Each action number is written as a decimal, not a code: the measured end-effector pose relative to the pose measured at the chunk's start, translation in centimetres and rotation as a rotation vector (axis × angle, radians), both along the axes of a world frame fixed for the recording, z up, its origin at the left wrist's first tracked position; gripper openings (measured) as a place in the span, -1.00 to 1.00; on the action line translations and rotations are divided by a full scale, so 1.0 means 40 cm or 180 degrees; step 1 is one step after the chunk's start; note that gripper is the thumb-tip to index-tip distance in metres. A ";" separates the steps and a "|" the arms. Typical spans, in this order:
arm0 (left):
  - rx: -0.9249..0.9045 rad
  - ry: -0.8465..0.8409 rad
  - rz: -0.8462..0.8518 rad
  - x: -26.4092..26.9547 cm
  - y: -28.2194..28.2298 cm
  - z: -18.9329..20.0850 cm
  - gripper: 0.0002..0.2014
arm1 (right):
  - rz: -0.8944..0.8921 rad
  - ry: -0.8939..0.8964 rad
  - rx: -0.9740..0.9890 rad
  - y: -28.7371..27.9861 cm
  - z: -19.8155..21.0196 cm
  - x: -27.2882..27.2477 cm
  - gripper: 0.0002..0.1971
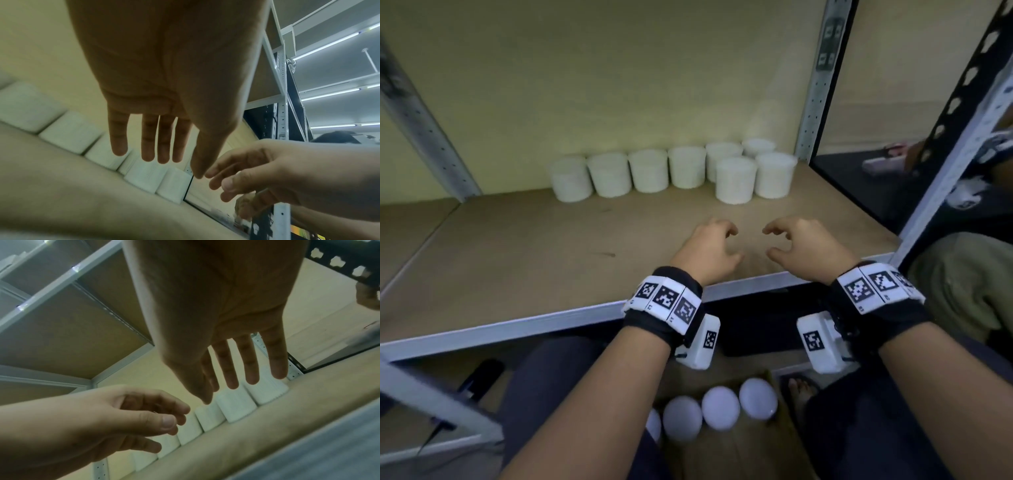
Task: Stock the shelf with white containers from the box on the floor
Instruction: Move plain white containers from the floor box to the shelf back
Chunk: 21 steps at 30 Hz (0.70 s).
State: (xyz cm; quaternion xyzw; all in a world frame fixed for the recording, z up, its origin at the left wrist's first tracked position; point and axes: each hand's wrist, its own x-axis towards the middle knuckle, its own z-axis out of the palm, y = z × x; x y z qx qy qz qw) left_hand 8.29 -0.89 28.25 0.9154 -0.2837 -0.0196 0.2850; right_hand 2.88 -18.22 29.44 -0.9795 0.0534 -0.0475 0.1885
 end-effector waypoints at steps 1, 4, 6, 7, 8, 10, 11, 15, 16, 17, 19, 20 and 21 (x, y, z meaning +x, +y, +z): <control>-0.0029 0.0037 -0.0013 -0.023 0.007 -0.017 -0.57 | -0.0010 0.0034 -0.0004 0.009 -0.013 -0.020 -0.60; -0.0051 0.0102 -0.0068 -0.072 0.024 -0.074 -0.61 | -0.0084 0.0105 0.0075 0.024 -0.055 -0.069 -0.65; 0.0008 -0.0040 -0.0146 -0.098 0.036 -0.105 -0.65 | -0.0080 0.0137 0.0104 0.031 -0.085 -0.089 -0.71; 0.0024 -0.0166 -0.0171 -0.118 0.042 -0.128 -0.67 | -0.0086 0.0179 0.0127 0.033 -0.109 -0.104 -0.71; 0.0042 -0.0316 -0.0144 -0.134 0.047 -0.147 -0.68 | -0.0093 0.0211 0.0175 0.034 -0.133 -0.112 -0.71; 0.0111 -0.0462 -0.0116 -0.172 0.056 -0.192 -0.66 | -0.0107 0.0326 0.0279 0.036 -0.187 -0.129 -0.69; 0.0222 -0.0437 -0.0157 -0.188 0.057 -0.213 -0.64 | -0.0117 0.0422 0.0309 0.038 -0.213 -0.135 -0.68; 0.0820 0.0301 -0.0208 -0.180 0.044 -0.320 -0.58 | -0.0102 0.0987 0.0347 0.044 -0.314 -0.138 -0.63; 0.0908 0.0579 -0.0164 -0.171 0.042 -0.352 -0.57 | -0.0082 0.1101 0.0342 0.045 -0.340 -0.136 -0.62; 0.0969 0.0842 -0.0146 -0.163 0.043 -0.388 -0.56 | -0.0056 0.1213 0.0332 0.046 -0.368 -0.134 -0.61; 0.1022 0.1226 -0.0141 -0.161 0.047 -0.455 -0.57 | -0.0039 0.1437 0.0334 0.045 -0.427 -0.130 -0.60; 0.1035 0.1326 -0.0082 -0.162 0.049 -0.490 -0.60 | -0.0049 0.1542 0.0325 0.044 -0.458 -0.128 -0.59; 0.1035 0.1386 0.0003 -0.163 0.051 -0.525 -0.66 | -0.0050 0.1635 0.0299 0.045 -0.488 -0.126 -0.58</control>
